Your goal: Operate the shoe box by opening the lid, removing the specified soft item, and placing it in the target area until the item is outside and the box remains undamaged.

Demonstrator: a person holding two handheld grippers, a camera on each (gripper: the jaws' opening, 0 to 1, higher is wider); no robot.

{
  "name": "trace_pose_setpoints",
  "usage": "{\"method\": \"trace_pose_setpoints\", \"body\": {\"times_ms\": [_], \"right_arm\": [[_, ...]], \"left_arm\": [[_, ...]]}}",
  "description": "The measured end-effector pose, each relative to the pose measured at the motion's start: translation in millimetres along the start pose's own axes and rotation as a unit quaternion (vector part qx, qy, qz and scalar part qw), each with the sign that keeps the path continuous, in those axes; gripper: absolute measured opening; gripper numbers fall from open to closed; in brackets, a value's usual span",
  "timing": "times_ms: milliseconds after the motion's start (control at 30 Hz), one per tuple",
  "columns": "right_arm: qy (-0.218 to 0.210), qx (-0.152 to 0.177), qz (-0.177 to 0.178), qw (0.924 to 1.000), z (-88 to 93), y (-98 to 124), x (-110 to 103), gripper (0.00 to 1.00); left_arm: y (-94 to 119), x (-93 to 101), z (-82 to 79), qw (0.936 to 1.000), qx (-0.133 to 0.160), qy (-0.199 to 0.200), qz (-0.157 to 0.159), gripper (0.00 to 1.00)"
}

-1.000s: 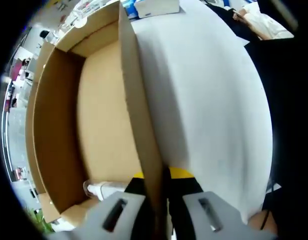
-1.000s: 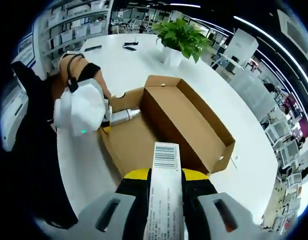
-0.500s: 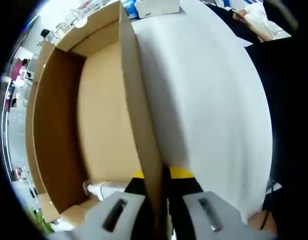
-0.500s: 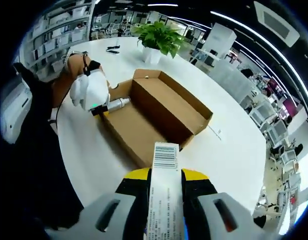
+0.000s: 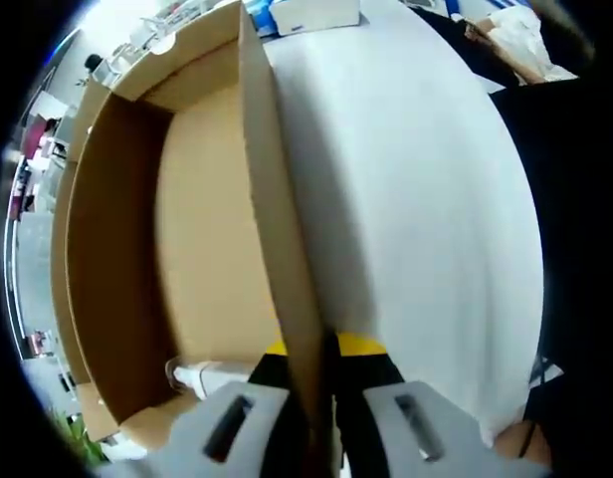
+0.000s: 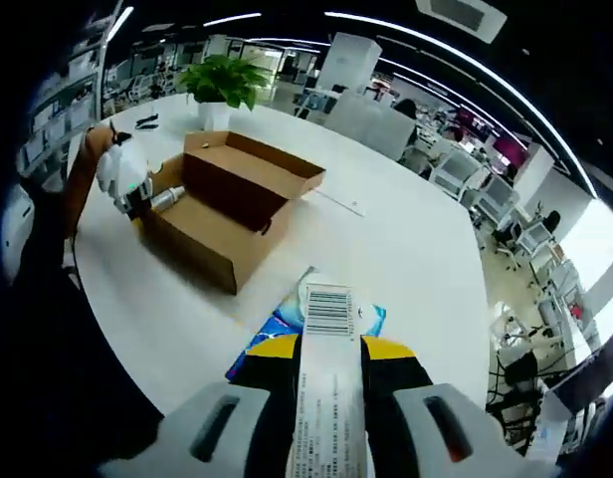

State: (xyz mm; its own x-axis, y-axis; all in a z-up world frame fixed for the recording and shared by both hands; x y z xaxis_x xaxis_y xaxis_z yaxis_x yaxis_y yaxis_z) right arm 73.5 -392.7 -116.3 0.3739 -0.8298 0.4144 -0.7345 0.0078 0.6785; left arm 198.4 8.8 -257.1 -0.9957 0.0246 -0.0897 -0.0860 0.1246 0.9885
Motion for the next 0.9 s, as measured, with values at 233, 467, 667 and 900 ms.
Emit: {"method": "trace_pose_setpoints", "body": {"times_ms": [233, 467, 667, 900], "right_arm": [[-0.068, -0.014, 0.043, 0.9967, 51.9, -17.5, 26.6, 0.22], [-0.107, -0.019, 0.058, 0.9924, 85.1, -53.2, 33.2, 0.22], [-0.124, -0.024, 0.062, 0.99, 104.5, -85.2, 34.8, 0.22], [-0.131, -0.019, 0.072, 0.9886, 111.4, -95.3, 36.8, 0.22]], "left_arm": [[0.2, 2.5, -0.5, 1.0, 0.0, 0.002, -0.001, 0.04], [-0.1, 2.8, -0.9, 1.0, -0.001, 0.002, -0.001, 0.04], [0.1, 3.1, -1.7, 1.0, -0.003, 0.002, -0.002, 0.04], [0.4, 1.9, -1.5, 1.0, -0.004, 0.003, -0.002, 0.04]]}}
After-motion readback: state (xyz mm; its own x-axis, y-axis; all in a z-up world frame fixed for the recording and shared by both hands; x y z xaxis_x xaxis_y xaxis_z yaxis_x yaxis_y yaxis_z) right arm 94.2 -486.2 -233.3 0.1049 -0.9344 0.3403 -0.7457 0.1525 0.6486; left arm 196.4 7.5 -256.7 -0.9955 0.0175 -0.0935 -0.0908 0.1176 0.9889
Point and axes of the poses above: the point that each gripper's makers call its tool centre point, and the gripper's own axes: y roughly backward along the fingers, x roughly to its right, z roughly out of its underside, the point moved 9 cm from there along y, roughly backward along the fingers, and after that the axes turned 11 degrees about y, right-handed, at the moved point
